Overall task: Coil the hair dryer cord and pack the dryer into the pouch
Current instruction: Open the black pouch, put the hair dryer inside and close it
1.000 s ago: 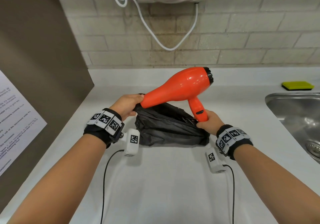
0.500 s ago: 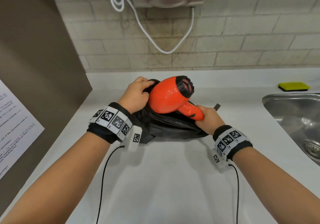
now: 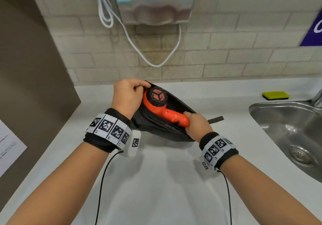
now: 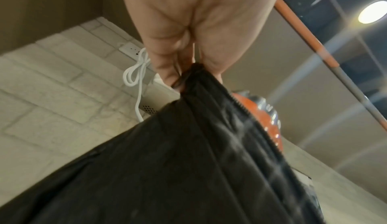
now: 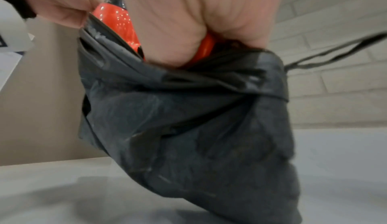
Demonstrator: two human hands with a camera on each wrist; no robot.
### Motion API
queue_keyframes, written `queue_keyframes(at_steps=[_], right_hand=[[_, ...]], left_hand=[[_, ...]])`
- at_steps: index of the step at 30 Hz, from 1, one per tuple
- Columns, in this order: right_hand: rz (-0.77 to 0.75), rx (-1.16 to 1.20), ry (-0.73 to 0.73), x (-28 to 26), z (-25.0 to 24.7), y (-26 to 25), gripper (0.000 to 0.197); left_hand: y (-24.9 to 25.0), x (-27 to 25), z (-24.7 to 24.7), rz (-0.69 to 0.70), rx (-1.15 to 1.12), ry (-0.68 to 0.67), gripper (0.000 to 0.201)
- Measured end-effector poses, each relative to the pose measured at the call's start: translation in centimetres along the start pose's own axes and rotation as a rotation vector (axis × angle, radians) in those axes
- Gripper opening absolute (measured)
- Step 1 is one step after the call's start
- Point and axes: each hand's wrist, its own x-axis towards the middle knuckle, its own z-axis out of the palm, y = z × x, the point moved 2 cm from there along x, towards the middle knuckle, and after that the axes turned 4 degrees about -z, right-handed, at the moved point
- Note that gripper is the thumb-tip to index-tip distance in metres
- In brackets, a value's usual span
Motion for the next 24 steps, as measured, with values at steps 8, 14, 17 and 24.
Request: queue_keyframes(at_steps=[8,14,17,24], right_hand=[[0.111,0.087,0.028,0.2,-0.1,0.6,0.025],[0.138,0.278,0.097,-0.4,0.4,1.3,0.022],[0.088,0.255,0.044,-0.6,0.8,1.5,0.023],[0.085,0.305,-0.015,-0.9,1.1,2.3,0.022]], left_hand=[[0.3,-0.8,1.2,0.446,0.07,-0.09,0.029],[-0.5,-0.6,2.0,0.337,0.218,-0.494,0.108],[-0.8,-0.3,2.4,0.235,0.332,-0.511,0.122],[-0.4,-1.0,3.3,0.203,0.16,-0.465,0.096]])
